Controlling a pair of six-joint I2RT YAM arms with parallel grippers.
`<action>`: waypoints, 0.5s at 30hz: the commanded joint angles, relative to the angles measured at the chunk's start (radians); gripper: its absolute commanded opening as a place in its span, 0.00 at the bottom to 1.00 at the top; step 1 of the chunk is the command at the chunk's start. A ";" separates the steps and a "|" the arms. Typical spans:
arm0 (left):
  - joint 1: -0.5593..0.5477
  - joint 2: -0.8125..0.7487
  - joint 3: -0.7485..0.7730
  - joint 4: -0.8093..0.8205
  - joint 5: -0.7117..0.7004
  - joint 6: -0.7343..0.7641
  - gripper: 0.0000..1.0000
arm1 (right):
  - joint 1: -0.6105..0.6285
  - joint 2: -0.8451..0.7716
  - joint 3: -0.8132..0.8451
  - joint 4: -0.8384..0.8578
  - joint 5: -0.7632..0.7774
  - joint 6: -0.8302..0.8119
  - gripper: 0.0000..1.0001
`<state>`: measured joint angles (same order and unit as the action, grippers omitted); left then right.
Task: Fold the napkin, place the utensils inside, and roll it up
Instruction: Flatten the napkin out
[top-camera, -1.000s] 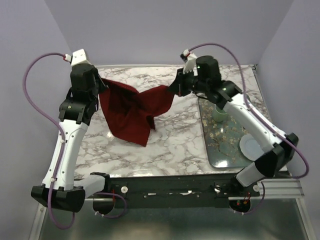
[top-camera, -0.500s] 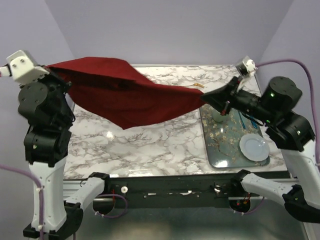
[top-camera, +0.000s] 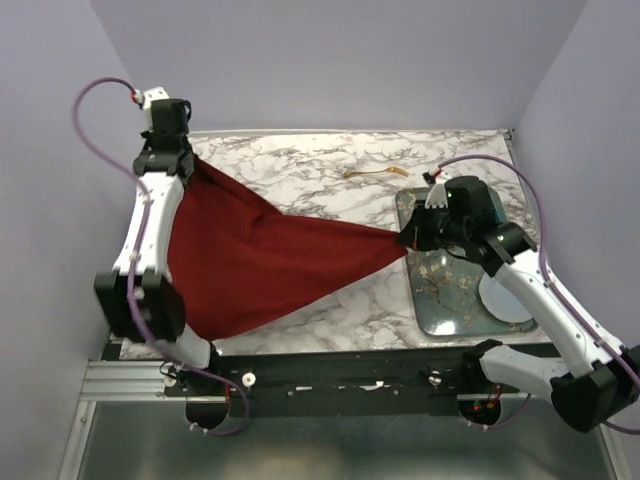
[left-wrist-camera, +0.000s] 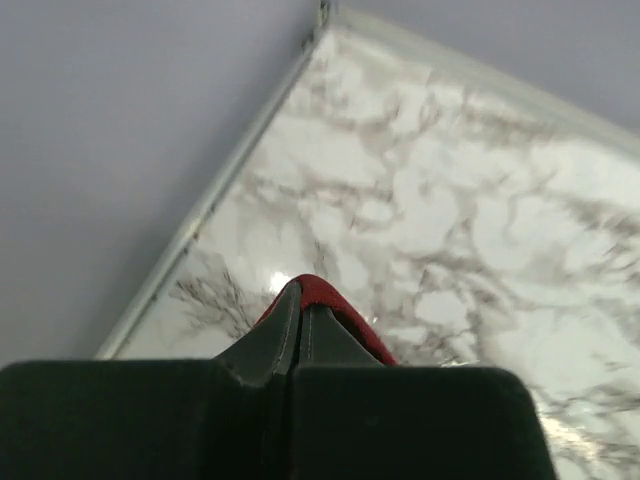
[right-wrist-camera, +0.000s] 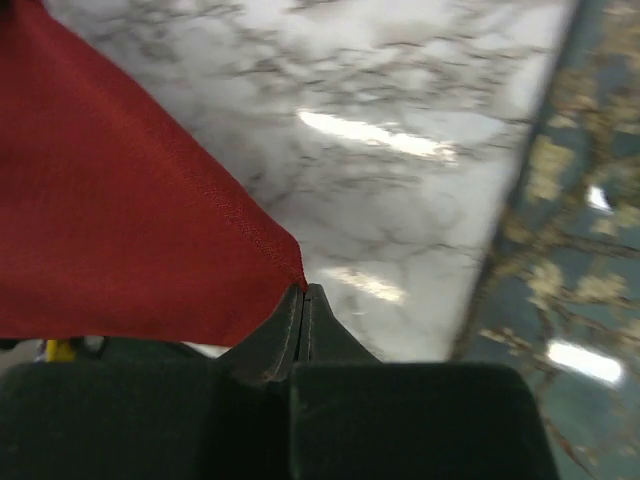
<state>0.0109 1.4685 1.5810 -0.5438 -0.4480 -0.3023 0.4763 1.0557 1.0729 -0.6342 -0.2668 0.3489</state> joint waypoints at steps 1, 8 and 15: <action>0.058 0.136 0.036 -0.085 0.101 -0.060 0.00 | -0.103 0.024 0.106 0.001 0.140 -0.046 0.01; 0.107 0.200 0.056 -0.099 0.144 -0.040 0.00 | -0.107 0.021 0.052 -0.050 -0.029 -0.036 0.01; 0.161 0.211 0.024 -0.100 0.114 -0.060 0.00 | -0.145 -0.086 -0.002 -0.143 0.127 -0.045 0.01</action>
<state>0.1276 1.6844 1.6123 -0.6449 -0.3244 -0.3382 0.3710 1.0126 1.0603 -0.6830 -0.2451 0.3214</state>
